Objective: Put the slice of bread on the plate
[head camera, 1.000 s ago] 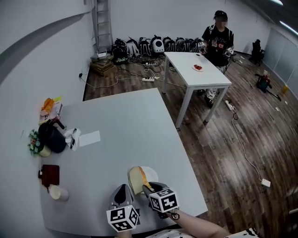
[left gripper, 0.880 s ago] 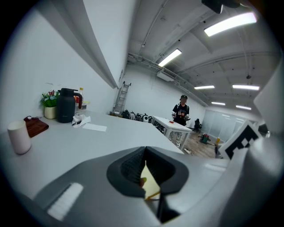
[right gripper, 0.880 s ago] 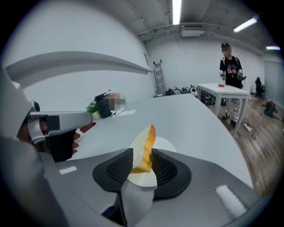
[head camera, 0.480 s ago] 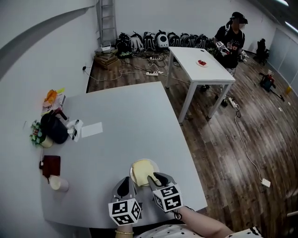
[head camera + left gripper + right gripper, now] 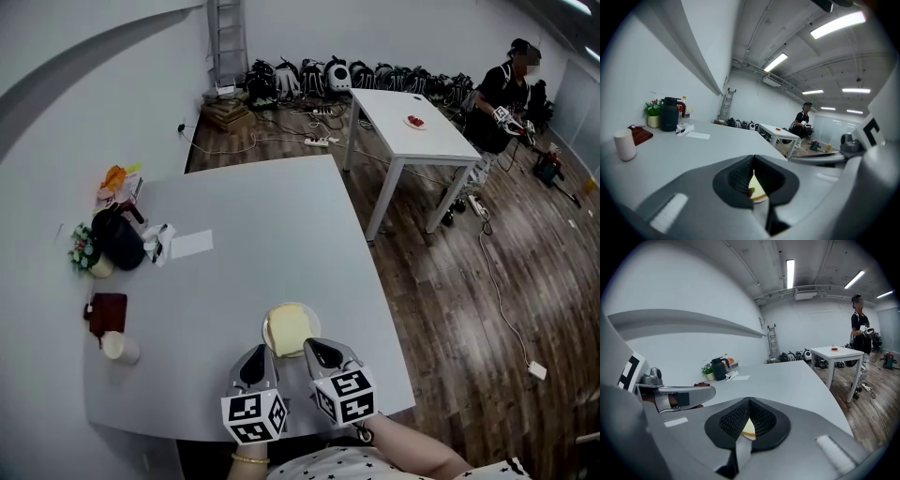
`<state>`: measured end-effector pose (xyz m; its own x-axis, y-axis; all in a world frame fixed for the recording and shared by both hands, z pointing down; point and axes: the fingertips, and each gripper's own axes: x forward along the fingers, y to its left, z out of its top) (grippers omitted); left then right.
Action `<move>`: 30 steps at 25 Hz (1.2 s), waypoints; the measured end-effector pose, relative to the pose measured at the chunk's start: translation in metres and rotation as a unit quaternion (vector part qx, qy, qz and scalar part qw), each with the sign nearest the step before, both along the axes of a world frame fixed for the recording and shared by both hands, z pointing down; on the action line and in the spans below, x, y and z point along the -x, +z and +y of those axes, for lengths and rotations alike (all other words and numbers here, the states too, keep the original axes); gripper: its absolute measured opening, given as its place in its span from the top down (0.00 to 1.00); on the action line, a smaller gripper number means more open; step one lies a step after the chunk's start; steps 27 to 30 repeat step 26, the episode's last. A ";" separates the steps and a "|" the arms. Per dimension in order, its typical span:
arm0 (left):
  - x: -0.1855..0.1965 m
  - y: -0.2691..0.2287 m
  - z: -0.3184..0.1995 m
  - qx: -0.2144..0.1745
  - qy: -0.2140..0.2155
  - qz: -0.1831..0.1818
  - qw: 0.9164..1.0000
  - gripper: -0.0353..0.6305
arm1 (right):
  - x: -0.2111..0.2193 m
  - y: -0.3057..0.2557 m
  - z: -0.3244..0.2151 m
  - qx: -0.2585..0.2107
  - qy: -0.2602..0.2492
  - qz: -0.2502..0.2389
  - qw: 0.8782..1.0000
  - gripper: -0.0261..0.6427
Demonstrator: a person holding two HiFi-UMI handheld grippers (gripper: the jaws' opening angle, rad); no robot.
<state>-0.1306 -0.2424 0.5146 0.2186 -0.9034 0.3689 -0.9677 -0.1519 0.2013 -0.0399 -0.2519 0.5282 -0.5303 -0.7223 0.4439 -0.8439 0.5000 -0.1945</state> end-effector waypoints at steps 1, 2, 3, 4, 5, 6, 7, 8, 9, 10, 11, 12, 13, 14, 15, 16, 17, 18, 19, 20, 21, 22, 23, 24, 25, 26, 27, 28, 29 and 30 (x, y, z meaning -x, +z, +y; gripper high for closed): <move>-0.002 0.000 0.002 -0.001 0.002 -0.001 1.000 0.94 | -0.001 0.000 0.002 -0.001 0.000 0.001 1.000 0.96; -0.005 -0.001 0.004 -0.001 0.004 -0.001 1.000 0.94 | -0.001 -0.001 0.004 -0.001 -0.001 0.002 1.000 0.96; -0.007 -0.001 0.006 -0.002 0.005 -0.001 1.000 0.94 | -0.003 -0.001 0.007 -0.002 0.000 0.003 1.000 0.96; -0.009 -0.001 0.009 -0.002 0.006 0.000 1.000 0.94 | -0.004 -0.002 0.009 -0.003 0.001 0.003 1.000 0.96; -0.010 0.000 0.011 -0.002 0.006 0.000 1.000 0.94 | -0.005 -0.002 0.012 -0.004 0.002 0.002 1.000 0.96; -0.011 0.000 0.014 -0.001 0.005 0.001 1.000 0.94 | -0.005 -0.003 0.015 -0.005 0.003 0.001 1.000 0.96; -0.013 0.000 0.016 -0.001 0.006 0.001 1.000 0.94 | -0.006 -0.005 0.018 -0.007 0.005 0.000 1.000 0.96; -0.014 -0.001 0.018 -0.002 0.007 0.000 1.000 0.94 | -0.007 -0.006 0.021 -0.009 0.006 -0.002 1.000 0.96; -0.016 -0.002 0.020 -0.003 0.009 -0.001 1.000 0.94 | -0.008 -0.008 0.023 -0.011 0.008 -0.003 1.000 0.96; -0.018 -0.003 0.022 -0.006 0.010 -0.002 1.000 0.94 | -0.009 -0.009 0.025 -0.013 0.009 -0.003 1.000 0.96; -0.020 -0.004 0.024 -0.008 0.012 -0.002 1.000 0.94 | -0.011 -0.010 0.027 -0.016 0.010 -0.004 1.000 0.96; -0.022 -0.004 0.026 -0.009 0.013 -0.002 1.000 0.94 | -0.012 -0.011 0.029 -0.017 0.011 -0.004 1.000 0.96; -0.024 -0.005 0.028 -0.010 0.014 -0.002 1.000 0.94 | -0.013 -0.012 0.031 -0.019 0.012 -0.005 1.000 0.96; -0.025 -0.005 0.030 -0.010 0.014 -0.002 1.000 0.94 | -0.014 -0.013 0.033 -0.019 0.012 -0.006 1.000 0.96; -0.026 -0.005 0.032 -0.010 0.015 -0.001 1.000 0.94 | -0.015 -0.013 0.035 -0.020 0.013 -0.007 1.000 0.96; -0.027 -0.005 0.034 -0.009 0.016 -0.001 1.000 0.94 | -0.015 -0.014 0.037 -0.020 0.014 -0.008 1.000 0.96; -0.028 -0.005 0.036 -0.009 0.017 -0.001 1.000 0.94 | -0.016 -0.014 0.039 -0.020 0.014 -0.009 1.000 0.96; -0.029 -0.005 0.038 -0.008 0.018 -0.001 1.000 0.94 | -0.016 -0.015 0.041 -0.020 0.014 -0.010 1.000 0.96; -0.030 -0.006 0.040 -0.008 0.018 -0.001 1.000 0.94 | -0.017 -0.015 0.043 -0.020 0.014 -0.010 1.000 0.96; -0.030 -0.006 0.042 -0.008 0.019 -0.001 1.000 0.94 | -0.017 -0.016 0.045 -0.020 0.014 -0.010 1.000 0.96; -0.030 -0.006 0.043 -0.008 0.019 -0.001 1.000 0.94 | -0.017 -0.016 0.046 -0.020 0.014 -0.011 1.000 0.96; -0.030 -0.006 0.044 -0.008 0.019 -0.001 1.000 0.94 | -0.016 -0.016 0.048 -0.020 0.013 -0.011 1.000 0.96; -0.030 -0.005 0.045 -0.007 0.019 -0.001 1.000 0.94 | -0.016 -0.016 0.049 -0.020 0.013 -0.012 1.000 0.96; -0.030 -0.005 0.046 -0.006 0.020 -0.001 1.000 0.94 | -0.016 -0.016 0.050 -0.020 0.013 -0.012 1.000 0.96; -0.031 -0.005 0.047 -0.006 0.020 -0.001 1.000 0.94 | -0.016 -0.016 0.051 -0.019 0.013 -0.012 1.000 0.96; -0.031 -0.004 0.048 -0.005 0.021 -0.001 1.000 0.94 | -0.016 -0.016 0.052 -0.019 0.013 -0.012 1.000 0.96; -0.031 -0.004 0.048 -0.005 0.021 -0.001 1.000 0.94 | -0.016 -0.016 0.052 -0.019 0.013 -0.012 1.000 0.96; -0.031 -0.004 0.048 -0.005 0.021 -0.001 1.000 0.94 | -0.016 -0.016 0.052 -0.019 0.013 -0.012 1.000 0.96; -0.031 -0.004 0.048 -0.005 0.021 -0.001 1.000 0.94 | -0.016 -0.016 0.052 -0.019 0.013 -0.012 1.000 0.96; -0.031 -0.004 0.048 -0.005 0.021 -0.001 1.000 0.94 | -0.016 -0.016 0.052 -0.019 0.013 -0.012 1.000 0.96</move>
